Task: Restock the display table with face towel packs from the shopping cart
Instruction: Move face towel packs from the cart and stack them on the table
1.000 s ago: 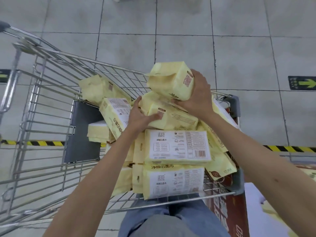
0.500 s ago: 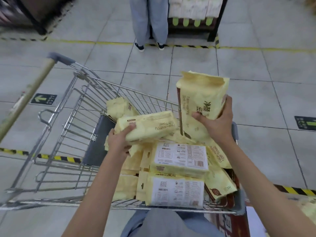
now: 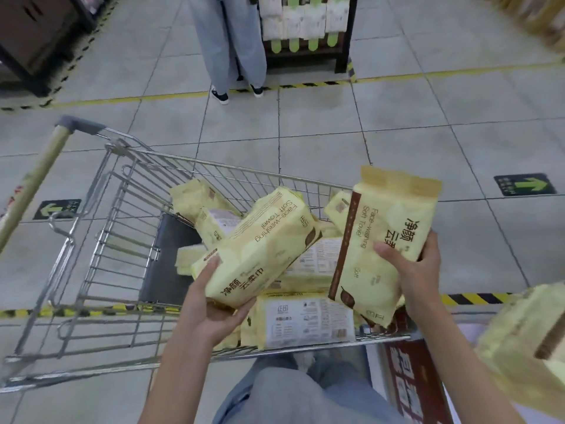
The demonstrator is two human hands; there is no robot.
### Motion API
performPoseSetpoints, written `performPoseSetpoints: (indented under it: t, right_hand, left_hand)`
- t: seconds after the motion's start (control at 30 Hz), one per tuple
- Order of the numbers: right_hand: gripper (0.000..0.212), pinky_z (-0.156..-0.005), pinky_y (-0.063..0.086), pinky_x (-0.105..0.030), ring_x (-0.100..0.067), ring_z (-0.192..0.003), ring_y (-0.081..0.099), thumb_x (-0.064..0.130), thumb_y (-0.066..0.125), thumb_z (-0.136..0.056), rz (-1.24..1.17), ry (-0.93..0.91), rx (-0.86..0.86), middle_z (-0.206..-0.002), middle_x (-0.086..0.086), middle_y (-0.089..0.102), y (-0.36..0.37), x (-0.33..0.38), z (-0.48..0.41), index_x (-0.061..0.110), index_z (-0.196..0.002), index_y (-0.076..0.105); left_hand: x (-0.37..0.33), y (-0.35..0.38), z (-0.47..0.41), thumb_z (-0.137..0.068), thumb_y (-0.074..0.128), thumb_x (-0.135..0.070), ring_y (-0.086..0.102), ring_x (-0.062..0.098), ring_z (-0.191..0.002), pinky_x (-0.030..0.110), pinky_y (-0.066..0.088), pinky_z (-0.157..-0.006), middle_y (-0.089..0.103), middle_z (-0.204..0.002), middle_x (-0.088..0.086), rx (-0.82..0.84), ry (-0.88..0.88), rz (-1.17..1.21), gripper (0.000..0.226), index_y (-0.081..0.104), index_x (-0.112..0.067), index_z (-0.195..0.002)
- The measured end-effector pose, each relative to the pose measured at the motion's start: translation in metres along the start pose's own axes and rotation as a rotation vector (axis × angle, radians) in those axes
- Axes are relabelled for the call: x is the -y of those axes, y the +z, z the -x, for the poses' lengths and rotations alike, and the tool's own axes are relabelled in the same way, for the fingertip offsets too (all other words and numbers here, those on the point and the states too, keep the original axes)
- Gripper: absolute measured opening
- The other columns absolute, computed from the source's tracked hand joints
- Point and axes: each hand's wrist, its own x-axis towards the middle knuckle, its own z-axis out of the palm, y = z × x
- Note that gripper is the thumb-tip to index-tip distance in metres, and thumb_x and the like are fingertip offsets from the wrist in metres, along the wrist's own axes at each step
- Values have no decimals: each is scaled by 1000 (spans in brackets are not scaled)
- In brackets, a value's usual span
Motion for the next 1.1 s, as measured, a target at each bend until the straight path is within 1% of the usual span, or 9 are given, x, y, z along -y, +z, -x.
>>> performPoseSetpoints:
  t: [0.13, 0.23, 0.33, 0.43, 0.53, 0.67, 0.73, 0.87, 1.1]
  right_hand:
    - [60, -73, 54, -39, -19, -88, 66, 15, 84, -55, -59, 15, -182, -99, 3, 65, -20, -9, 25, 29, -101, 48]
    - [53, -76, 55, -41, -20, -89, 66, 7, 78, -67, -105, 28, -323, -103, 0, 66, -25, -23, 48, 21, -108, 50]
    - [52, -68, 57, -35, -19, -90, 67, 5, 77, -69, -176, 52, -454, -104, 1, 67, -17, -34, 79, 21, -111, 52]
    - [52, -73, 57, -39, -20, -91, 68, 7, 77, -68, -229, 89, -584, -102, 2, 68, -4, -47, 116, 20, -112, 53]
    - [65, -80, 55, -47, -24, -94, 67, 18, 80, -60, -289, 149, -680, -106, -1, 68, 8, -61, 156, 17, -118, 51]
    - [71, -78, 54, -43, -22, -95, 67, 27, 79, -51, -324, 203, -814, -108, 1, 68, 22, -76, 213, 20, -117, 52]
    - [74, -76, 54, -42, -24, -95, 67, 26, 79, -51, -356, 230, -898, -110, -2, 67, 25, -83, 241, 19, -119, 50]
    - [60, -73, 54, -42, -22, -91, 67, 22, 78, -53, -443, 235, -1060, -106, -1, 68, 33, -100, 294, 25, -107, 52]
    - [63, -79, 55, -48, -29, -94, 67, 17, 80, -58, -547, 264, -1328, -108, -7, 68, 49, -136, 385, 15, -116, 53]
  left_hand:
    - [4, 4, -2, -61, 79, -38, 58, 39, -107, 51, 51, -85, 63, -115, 16, 73, -61, -58, 68, 59, -17, -122]
    - [0, 4, -8, -60, 80, -38, 57, 38, -110, 51, 51, -86, 63, -119, 15, 129, -127, -136, 71, 58, -18, -125]
    - [-11, 0, -15, -60, 80, -38, 57, 38, -111, 52, 52, -83, 62, -121, 14, 172, -175, -232, 70, 58, -20, -124]
    - [-24, -6, -19, -59, 81, -39, 58, 38, -111, 52, 53, -81, 63, -120, 14, 221, -243, -338, 70, 59, -21, -123]
    - [-31, -11, -22, -58, 80, -38, 58, 37, -112, 52, 52, -83, 64, -120, 12, 278, -303, -458, 69, 60, -24, -123]
    - [-23, -10, -15, -58, 78, -38, 58, 38, -111, 50, 53, -78, 63, -122, 13, 334, -373, -621, 75, 58, -27, -129]
    - [-13, -8, -8, -59, 76, -37, 58, 38, -110, 51, 52, -78, 64, -121, 14, 354, -405, -702, 74, 58, -26, -129]
    - [16, -7, 8, -58, 76, -36, 60, 38, -107, 53, 52, -83, 66, -113, 16, 399, -508, -848, 70, 59, -19, -125]
    - [78, -27, 34, -61, 75, -40, 63, 35, -103, 50, 56, -79, 67, -116, 13, 523, -624, -1182, 63, 63, -23, -120]
